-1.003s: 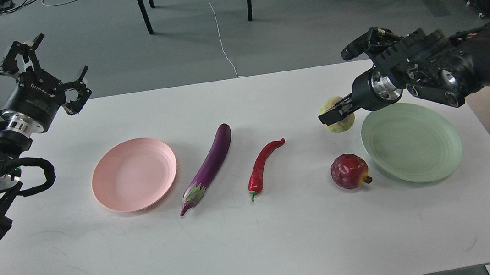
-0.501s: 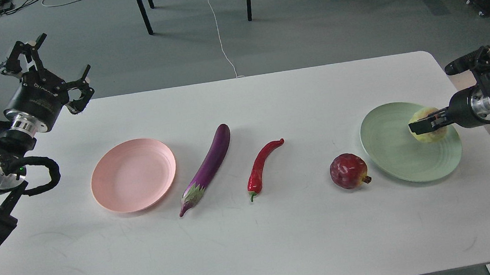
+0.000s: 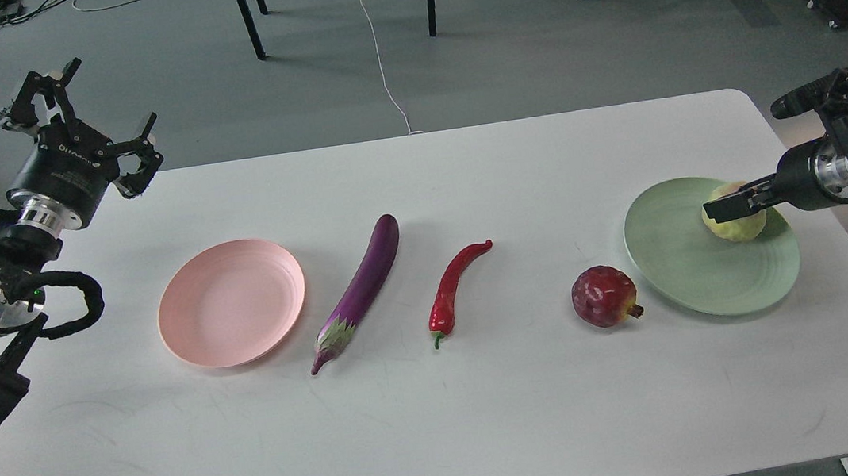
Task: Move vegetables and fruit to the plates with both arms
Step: 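Grasp the red apple with the right gripper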
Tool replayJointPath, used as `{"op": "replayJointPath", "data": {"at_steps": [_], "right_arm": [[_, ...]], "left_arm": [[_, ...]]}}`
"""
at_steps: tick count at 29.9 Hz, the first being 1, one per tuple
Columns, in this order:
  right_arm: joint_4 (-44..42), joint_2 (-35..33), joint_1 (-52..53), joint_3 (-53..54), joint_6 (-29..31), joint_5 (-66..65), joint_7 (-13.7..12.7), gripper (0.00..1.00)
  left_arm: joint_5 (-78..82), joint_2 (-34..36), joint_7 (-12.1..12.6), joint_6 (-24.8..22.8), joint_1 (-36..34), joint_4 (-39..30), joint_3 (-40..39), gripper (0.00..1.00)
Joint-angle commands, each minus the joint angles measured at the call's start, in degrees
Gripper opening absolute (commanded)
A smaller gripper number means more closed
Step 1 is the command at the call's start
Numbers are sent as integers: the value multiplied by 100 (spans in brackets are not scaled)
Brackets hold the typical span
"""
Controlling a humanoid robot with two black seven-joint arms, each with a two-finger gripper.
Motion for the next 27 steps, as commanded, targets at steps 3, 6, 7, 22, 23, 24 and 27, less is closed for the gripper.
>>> {"op": "replayJointPath", "data": {"at_steps": [3, 6, 7, 22, 23, 24, 27], "right_arm": [[1034, 118, 700, 401, 17, -3, 0, 97], [1228, 565, 789, 383, 17, 14, 0, 97], [1272, 654, 789, 357, 17, 5, 0, 97], [1844, 1244, 667, -188, -27, -109, 0, 96], [1844, 1235, 640, -197, -27, -144, 0, 96], [1844, 1235, 631, -240, -27, -214, 0, 95], [1835, 1226, 596, -337, -80, -329, 0, 92]], "left_arm": [[3, 4, 0, 1, 0, 0, 0, 98], [3, 13, 0, 1, 0, 0, 0, 98], [3, 13, 0, 1, 0, 0, 0, 98], [12, 92, 0, -8, 70, 123, 9, 98], [12, 83, -8, -8, 70, 123, 0, 98], [12, 83, -8, -8, 70, 123, 0, 98], [3, 74, -8, 1, 70, 123, 0, 98]]}}
